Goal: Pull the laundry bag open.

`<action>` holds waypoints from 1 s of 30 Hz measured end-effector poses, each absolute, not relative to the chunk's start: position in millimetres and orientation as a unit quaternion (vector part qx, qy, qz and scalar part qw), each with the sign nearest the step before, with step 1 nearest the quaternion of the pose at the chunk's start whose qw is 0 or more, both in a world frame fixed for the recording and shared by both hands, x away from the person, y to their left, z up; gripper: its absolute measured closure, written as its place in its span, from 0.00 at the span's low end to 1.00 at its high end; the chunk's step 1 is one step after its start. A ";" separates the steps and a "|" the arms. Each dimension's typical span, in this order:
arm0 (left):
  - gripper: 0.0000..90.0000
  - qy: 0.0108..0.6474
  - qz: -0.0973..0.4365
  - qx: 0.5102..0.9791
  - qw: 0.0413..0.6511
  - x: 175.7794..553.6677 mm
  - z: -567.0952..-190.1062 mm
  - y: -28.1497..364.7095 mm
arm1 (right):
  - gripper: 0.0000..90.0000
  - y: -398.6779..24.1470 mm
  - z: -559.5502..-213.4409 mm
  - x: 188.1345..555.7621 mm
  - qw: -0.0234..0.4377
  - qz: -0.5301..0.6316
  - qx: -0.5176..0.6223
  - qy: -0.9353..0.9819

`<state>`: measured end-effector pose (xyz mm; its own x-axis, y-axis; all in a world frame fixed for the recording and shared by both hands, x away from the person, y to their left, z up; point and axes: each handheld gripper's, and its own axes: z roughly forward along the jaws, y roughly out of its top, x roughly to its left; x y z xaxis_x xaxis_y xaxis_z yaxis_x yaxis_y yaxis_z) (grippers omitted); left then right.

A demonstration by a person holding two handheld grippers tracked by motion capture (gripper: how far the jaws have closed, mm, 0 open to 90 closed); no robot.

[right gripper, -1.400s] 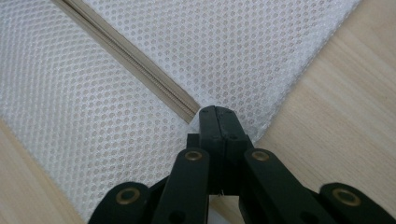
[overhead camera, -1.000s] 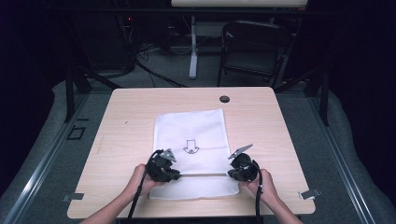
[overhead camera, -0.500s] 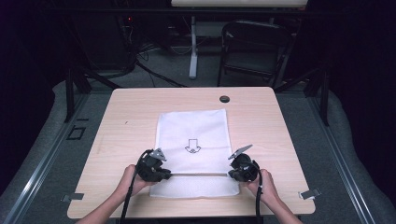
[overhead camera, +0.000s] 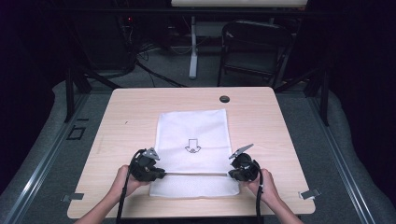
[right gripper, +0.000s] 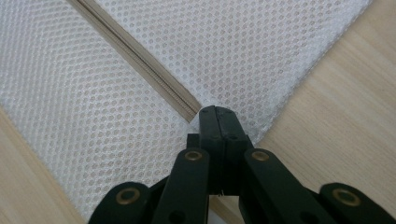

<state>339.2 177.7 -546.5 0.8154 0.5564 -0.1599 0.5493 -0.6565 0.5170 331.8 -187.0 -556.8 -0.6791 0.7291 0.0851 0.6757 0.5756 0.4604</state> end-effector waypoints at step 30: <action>0.91 0.346 0.022 0.901 0.262 339.4 -546.0 215.7 | 1.00 -190.4 -557.1 332.8 0.052 0.237 0.392 0.887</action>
<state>339.4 215.7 -546.0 0.7590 0.6355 -0.1413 0.6123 -0.6232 0.4865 332.8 -190.4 -557.1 -0.6877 0.7199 0.0943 0.6709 0.5804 0.4615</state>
